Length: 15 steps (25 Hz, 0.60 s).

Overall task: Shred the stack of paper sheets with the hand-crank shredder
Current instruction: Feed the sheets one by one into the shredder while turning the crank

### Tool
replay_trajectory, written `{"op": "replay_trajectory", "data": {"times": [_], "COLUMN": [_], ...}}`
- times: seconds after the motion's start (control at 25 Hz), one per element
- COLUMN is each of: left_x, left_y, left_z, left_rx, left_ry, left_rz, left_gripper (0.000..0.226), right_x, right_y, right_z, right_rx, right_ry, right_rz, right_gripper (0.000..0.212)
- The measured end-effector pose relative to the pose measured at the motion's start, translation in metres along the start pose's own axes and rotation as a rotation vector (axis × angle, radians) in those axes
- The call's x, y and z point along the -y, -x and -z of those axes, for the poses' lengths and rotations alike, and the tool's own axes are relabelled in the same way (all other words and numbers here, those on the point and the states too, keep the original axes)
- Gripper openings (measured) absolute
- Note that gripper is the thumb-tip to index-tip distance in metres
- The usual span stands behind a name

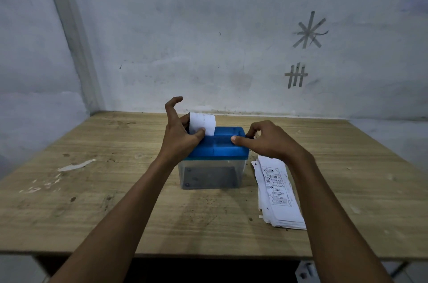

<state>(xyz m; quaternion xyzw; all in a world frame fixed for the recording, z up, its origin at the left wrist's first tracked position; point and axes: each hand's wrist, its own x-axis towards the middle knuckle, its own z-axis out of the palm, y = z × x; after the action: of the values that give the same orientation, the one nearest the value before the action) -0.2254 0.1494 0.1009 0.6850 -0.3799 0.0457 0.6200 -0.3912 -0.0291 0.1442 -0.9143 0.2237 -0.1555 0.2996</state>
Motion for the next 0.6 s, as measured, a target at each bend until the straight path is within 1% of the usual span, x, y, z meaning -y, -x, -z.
{"op": "replay_trajectory", "data": {"times": [0.04,0.08,0.12,0.16,0.24,0.28,0.36,0.4,0.44,0.52,0.6], "left_x": [0.000,0.001,0.001,0.001,0.000,0.000,0.000,0.000,0.001,0.001,0.002], "left_y": [0.001,0.001,0.002,0.002,0.001,0.000,-0.002,-0.003,-0.004,-0.003,-0.003], "left_z": [0.000,0.000,0.000,0.000,-0.001,-0.001,-0.001,-0.001,-0.001,-0.001,-0.001], "left_rx": [-0.002,-0.004,-0.004,-0.002,-0.003,0.000,0.011,0.015,0.019,0.027,0.039], "left_ry": [0.007,0.016,0.024,0.028,0.025,0.014,-0.013,-0.021,-0.026,-0.027,-0.020], "left_rz": [0.009,0.017,0.023,0.026,0.030,0.034,0.041,0.039,0.035,0.025,0.015], "left_gripper": [0.088,0.087,0.087,0.087,0.088,0.090,0.093,0.094,0.094,0.095,0.095], "right_x": [-0.008,-0.019,-0.031,-0.043,-0.058,-0.060,-0.054,-0.050,-0.045,-0.034,-0.026], "right_y": [0.001,0.004,0.007,0.009,0.005,0.002,-0.005,-0.008,-0.010,-0.016,-0.025], "right_z": [0.009,0.015,0.017,0.014,0.002,-0.003,-0.007,-0.009,-0.009,-0.006,-0.010], "right_rx": [0.103,0.196,0.247,0.248,0.154,0.102,0.005,-0.029,-0.056,-0.105,-0.123], "right_ry": [-0.061,-0.143,-0.226,-0.317,-0.513,-0.564,-0.536,-0.517,-0.520,-0.577,-0.586], "right_rz": [0.013,0.051,0.104,0.159,0.239,0.269,0.327,0.345,0.339,0.273,0.177], "right_gripper": [0.043,0.047,0.052,0.053,0.045,0.040,0.028,0.028,0.033,0.044,0.048]}}
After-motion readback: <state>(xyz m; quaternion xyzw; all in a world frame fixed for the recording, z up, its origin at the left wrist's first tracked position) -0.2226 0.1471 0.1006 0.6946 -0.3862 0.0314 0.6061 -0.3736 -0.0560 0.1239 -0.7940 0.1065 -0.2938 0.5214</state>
